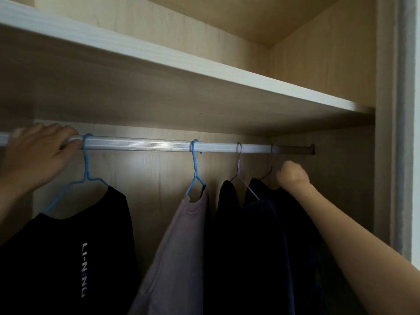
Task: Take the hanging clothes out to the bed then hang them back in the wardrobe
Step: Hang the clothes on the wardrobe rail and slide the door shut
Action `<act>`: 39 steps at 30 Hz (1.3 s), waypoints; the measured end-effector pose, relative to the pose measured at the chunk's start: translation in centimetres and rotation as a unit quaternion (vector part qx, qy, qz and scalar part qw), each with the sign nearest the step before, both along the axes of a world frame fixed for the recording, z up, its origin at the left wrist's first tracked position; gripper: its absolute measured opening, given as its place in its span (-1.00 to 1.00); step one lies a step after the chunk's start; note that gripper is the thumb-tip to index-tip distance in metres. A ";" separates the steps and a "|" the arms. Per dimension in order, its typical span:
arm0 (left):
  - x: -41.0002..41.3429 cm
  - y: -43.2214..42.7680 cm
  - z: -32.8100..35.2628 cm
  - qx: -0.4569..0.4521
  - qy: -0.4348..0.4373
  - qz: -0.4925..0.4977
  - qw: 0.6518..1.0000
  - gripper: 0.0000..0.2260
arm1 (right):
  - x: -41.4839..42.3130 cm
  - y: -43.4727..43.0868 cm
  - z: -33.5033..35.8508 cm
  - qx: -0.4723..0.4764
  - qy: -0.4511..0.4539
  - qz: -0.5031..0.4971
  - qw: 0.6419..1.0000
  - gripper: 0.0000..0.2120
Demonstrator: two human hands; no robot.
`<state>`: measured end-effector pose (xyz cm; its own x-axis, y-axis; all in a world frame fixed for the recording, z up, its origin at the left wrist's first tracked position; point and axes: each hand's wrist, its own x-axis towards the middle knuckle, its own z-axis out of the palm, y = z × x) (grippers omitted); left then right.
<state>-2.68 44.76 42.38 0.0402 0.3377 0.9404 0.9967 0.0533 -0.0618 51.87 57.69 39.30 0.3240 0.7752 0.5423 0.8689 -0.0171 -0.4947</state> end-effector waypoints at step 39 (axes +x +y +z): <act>3.7 -3.1 -0.2 0.016 0.017 0.053 0.998 -0.79 | -23.0 -11.3 0.2 0.126 -0.131 0.253 0.950 -0.66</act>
